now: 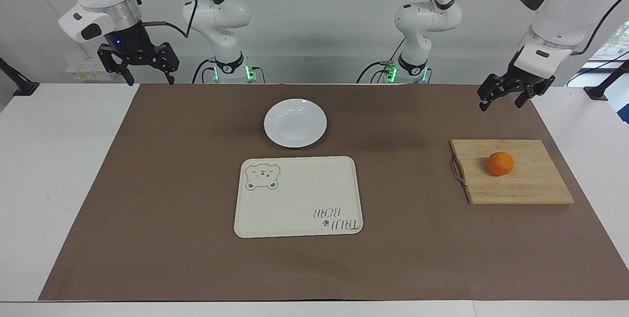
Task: Place orange and plate with both arms
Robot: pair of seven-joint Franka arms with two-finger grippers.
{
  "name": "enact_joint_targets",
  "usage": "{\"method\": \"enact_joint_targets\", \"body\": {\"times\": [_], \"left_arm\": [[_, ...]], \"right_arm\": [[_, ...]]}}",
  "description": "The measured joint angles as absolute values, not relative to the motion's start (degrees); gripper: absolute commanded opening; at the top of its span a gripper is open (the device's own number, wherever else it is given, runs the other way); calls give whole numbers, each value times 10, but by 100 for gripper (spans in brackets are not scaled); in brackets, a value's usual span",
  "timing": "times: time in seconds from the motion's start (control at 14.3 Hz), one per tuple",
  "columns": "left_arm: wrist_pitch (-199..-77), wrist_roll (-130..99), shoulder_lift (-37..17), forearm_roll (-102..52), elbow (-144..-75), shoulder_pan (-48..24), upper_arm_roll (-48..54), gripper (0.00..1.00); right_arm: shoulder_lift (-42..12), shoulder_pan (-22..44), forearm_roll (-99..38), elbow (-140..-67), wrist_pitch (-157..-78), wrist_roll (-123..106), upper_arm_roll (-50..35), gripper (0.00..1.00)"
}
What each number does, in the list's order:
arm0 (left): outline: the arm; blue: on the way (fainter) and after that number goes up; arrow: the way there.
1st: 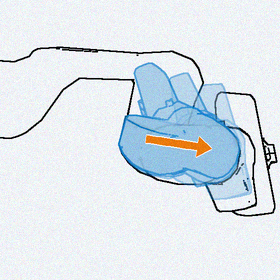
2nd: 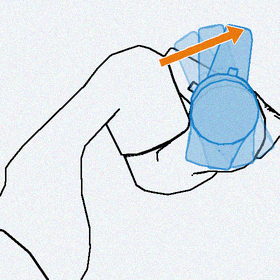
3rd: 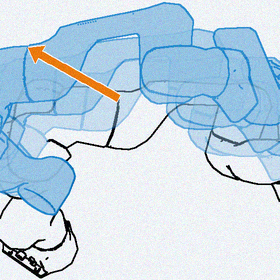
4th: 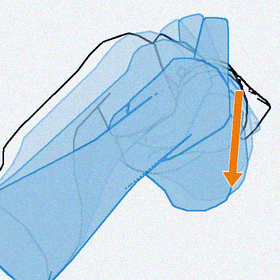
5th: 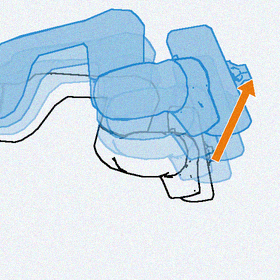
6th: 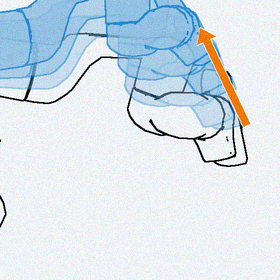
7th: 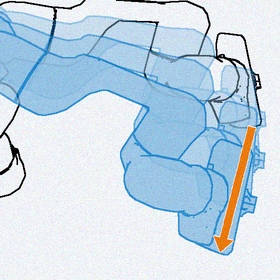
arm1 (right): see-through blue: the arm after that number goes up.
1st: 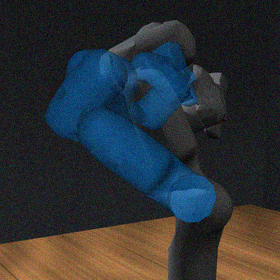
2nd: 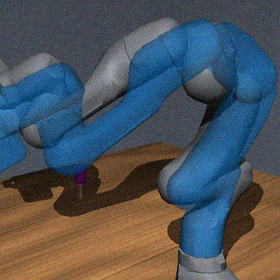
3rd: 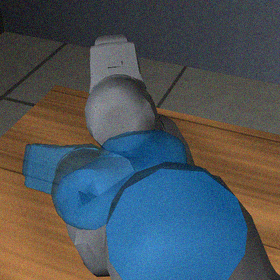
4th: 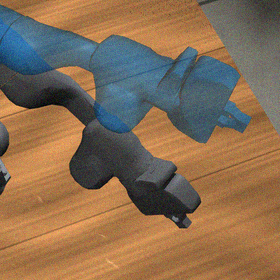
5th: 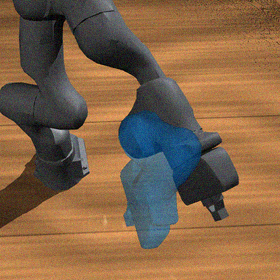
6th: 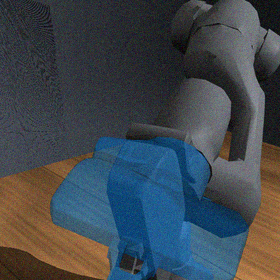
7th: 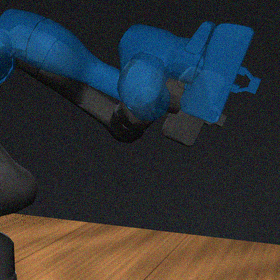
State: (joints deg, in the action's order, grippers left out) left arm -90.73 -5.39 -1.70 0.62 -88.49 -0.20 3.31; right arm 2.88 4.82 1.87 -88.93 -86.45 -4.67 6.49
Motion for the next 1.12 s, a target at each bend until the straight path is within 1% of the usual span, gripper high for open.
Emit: {"method": "enact_joint_targets", "body": {"times": [0.28, 1.12], "left_arm": [[-907, -54, -17, 6, -885, -2, 33, 100], [-907, -54, -17, 6, -885, -2, 33, 100]], "right_arm": [[29, 49, 18, -889, -852, -47, 62, 100], [29, 49, 18, -889, -851, -47, 61, 100]]}}
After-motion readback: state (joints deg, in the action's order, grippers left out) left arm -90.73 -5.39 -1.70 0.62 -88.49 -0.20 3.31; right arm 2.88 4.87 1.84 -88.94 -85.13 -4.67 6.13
